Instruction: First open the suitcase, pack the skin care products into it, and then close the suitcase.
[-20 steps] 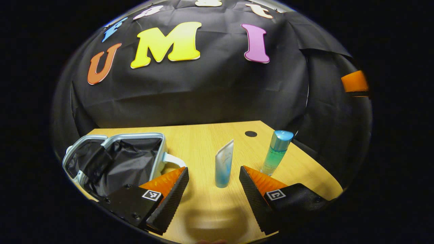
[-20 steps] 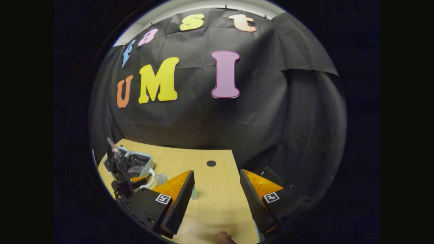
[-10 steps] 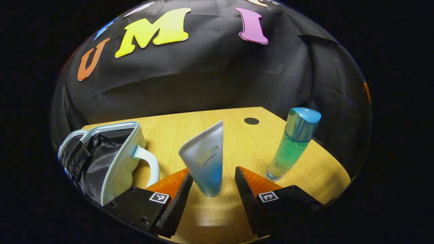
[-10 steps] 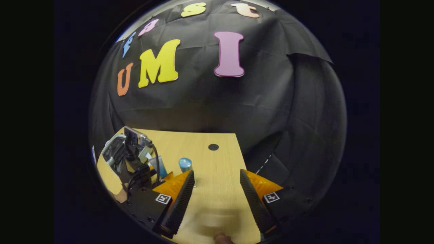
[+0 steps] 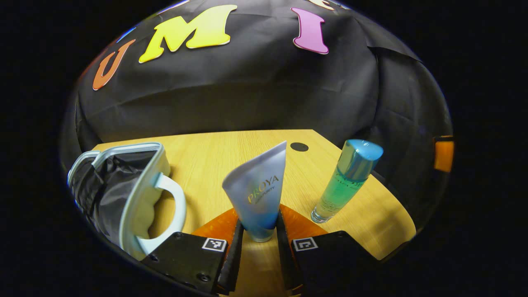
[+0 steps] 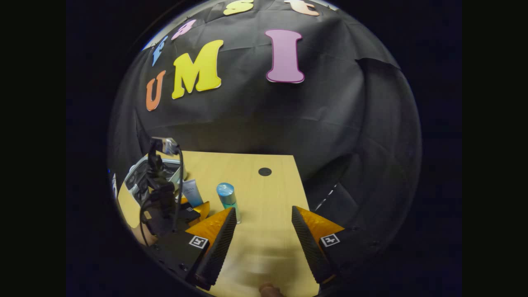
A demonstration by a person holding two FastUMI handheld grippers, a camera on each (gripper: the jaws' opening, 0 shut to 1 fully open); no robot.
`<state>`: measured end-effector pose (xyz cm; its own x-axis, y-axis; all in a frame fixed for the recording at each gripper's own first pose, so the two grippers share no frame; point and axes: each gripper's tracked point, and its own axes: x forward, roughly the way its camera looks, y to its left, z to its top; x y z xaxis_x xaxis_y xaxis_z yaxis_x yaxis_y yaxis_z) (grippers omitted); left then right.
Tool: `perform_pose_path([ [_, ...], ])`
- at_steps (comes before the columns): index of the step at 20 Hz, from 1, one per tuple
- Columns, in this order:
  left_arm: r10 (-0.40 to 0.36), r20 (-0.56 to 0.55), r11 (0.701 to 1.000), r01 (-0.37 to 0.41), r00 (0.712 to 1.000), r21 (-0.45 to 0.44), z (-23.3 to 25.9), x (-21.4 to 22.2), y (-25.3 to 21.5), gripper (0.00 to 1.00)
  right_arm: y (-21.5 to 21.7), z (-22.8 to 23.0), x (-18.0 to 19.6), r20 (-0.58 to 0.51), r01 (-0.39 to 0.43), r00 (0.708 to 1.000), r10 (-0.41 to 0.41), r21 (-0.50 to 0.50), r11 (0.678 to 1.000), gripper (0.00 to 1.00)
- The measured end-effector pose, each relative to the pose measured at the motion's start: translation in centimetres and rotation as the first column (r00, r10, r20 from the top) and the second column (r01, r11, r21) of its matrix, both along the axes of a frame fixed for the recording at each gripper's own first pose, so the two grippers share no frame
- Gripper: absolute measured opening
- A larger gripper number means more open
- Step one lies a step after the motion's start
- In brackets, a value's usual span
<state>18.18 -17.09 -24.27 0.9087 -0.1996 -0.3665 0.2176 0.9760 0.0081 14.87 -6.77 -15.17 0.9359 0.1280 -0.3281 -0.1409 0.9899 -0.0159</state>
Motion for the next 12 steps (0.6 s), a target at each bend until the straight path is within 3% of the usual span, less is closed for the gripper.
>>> perform_pose_path([
  [4,0.024,0.001,0.999,-0.024,1.0,-0.025,3.6,-3.5,1.9,0.44,2.6,-2.4,2.4,-0.02,-0.049,0.999,0.05,0.018,0.999,0.8],
  [12,0.122,-0.02,0.992,-0.122,0.992,-0.012,8.3,-10.5,8.0,0.44,6.6,-6.2,7.5,-0.037,-0.057,0.998,0.06,0.071,0.996,0.8],
])
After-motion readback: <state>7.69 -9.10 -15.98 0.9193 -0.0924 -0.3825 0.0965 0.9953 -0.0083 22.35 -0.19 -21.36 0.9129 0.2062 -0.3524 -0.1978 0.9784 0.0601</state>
